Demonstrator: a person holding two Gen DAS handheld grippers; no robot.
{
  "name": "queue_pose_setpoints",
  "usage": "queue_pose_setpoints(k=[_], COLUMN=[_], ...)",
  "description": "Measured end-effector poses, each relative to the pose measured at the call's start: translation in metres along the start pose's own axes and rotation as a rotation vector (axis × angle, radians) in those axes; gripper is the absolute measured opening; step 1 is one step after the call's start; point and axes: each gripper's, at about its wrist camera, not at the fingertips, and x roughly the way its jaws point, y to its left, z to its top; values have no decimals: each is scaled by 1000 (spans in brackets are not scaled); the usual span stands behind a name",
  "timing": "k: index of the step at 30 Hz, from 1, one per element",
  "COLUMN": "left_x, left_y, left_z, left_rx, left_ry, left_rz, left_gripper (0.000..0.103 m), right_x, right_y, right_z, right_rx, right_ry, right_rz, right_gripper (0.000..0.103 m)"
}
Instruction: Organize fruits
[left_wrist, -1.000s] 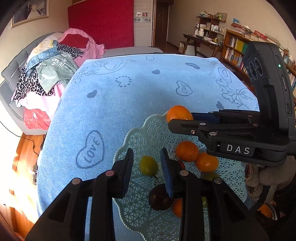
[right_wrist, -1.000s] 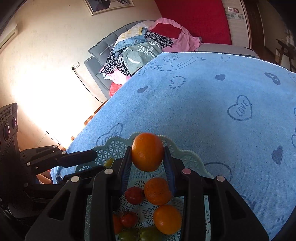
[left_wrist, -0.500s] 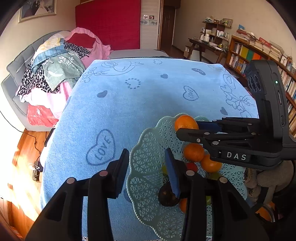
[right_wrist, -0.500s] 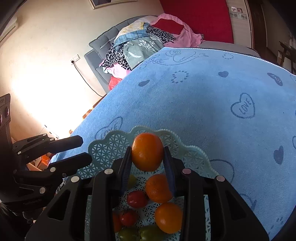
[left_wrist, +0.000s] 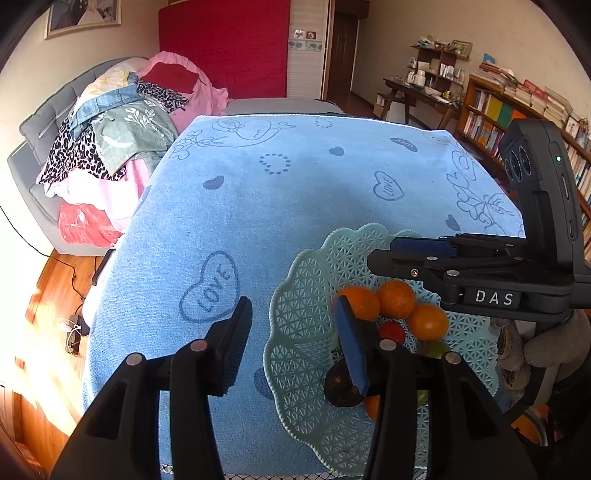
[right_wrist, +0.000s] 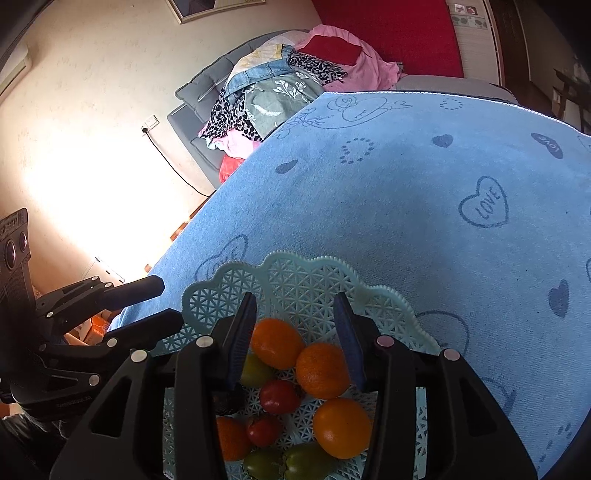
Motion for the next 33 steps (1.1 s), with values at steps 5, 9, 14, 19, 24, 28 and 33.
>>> queue_pose_setpoints(k=[5,9,14,19,24,28,33], left_x=[-3,-7,-13,-20,-30,-40,-52], left_y=[-1,-5,-10,-23,-38,-48,-61], left_z=[-3,-6,-10,-17,-24,-30,-38], left_rx=[4,21,17,43,66,64,75], left_ry=[-20,-46,-77,-111,-138,-174,-214], left_rz=[43,115,166,233,269,305,350], left_gripper=[60,70,83,89,89,89,90], right_x=[-5,-15,-27,-42,-62,-81,-102], right_y=[2,-1,-6,-6,-2,3,11], right_z=[-3,-6,-13,-25,-38,-49,-64], right_rx=[0,16,37,52,48,28,5], right_ry=[-12,-42,-67,-91,-130,-180,-228], right_rz=[-3,-23,-43,-57,-76,-113,-143], right_gripper=[45,68,80,90,96,99,100])
